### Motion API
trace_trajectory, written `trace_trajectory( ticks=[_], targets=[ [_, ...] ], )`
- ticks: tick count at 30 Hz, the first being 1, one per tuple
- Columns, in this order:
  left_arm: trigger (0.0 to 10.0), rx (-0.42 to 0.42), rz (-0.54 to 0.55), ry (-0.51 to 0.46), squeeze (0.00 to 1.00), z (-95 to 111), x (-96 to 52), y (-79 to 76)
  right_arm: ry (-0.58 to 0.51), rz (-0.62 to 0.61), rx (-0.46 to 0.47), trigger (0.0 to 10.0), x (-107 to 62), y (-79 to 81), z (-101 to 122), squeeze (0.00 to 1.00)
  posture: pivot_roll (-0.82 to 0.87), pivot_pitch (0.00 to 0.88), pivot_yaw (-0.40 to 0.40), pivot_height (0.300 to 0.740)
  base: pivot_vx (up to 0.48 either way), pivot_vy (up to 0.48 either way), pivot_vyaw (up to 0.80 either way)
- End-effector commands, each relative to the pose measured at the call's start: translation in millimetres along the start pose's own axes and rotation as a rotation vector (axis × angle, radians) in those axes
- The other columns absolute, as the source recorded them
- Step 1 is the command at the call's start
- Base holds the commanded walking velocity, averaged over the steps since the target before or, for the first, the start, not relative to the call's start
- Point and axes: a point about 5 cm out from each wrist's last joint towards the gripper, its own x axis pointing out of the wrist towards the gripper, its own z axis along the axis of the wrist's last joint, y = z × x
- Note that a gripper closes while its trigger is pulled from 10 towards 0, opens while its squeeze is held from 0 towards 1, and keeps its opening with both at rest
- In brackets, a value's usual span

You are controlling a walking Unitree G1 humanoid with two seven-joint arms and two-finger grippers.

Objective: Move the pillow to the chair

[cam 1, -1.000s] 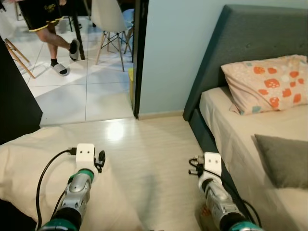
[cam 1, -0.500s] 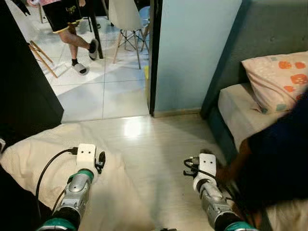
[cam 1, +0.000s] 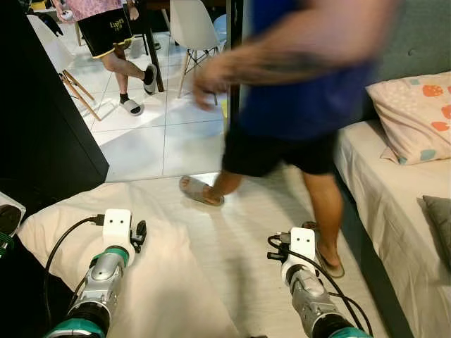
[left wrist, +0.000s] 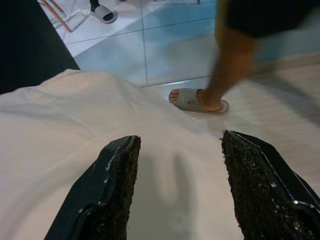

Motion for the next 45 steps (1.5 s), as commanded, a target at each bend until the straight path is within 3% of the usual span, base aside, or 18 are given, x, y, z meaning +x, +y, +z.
trace_trajectory(
  ticks=[1, 8, 42, 45],
  targets=[
    [10.0, -0.011, 0.008, 0.004, 0.0, -2, -1.1, 0.2, 0.012, -0.002, 0.005, 10.0, -1.7, -0.7, -5, 0.0, 0.05, 0.0, 0.115, 0.74, 0.0, 0.0, 0.0],
    [10.0, -0.009, -0.007, 0.003, 0.0, -4, -2.4, -5.8, 0.006, -0.003, -0.006, 10.0, -1.2, -3.8, -3, 0.0, 0.04, 0.0, 0.1, 0.74, 0.0, 0.0, 0.0],
    [10.0, -0.007, -0.004, 0.006, 0.0, -8, -4.8, -7.1, 0.025, 0.041, -0.035, 10.0, -3.7, 7.6, -10, 0.0, 0.05, 0.0, 0.077, 0.74, 0.0, -0.367, 0.0],
    [10.0, -0.076, 0.022, 0.021, 0.0, -8, -4.1, -5.0, 0.023, 0.037, -0.033, 10.0, -3.3, 6.9, -9, 0.0, 0.05, 0.0, 0.078, 0.74, 0.0, 0.245, 0.0]
  ],
)
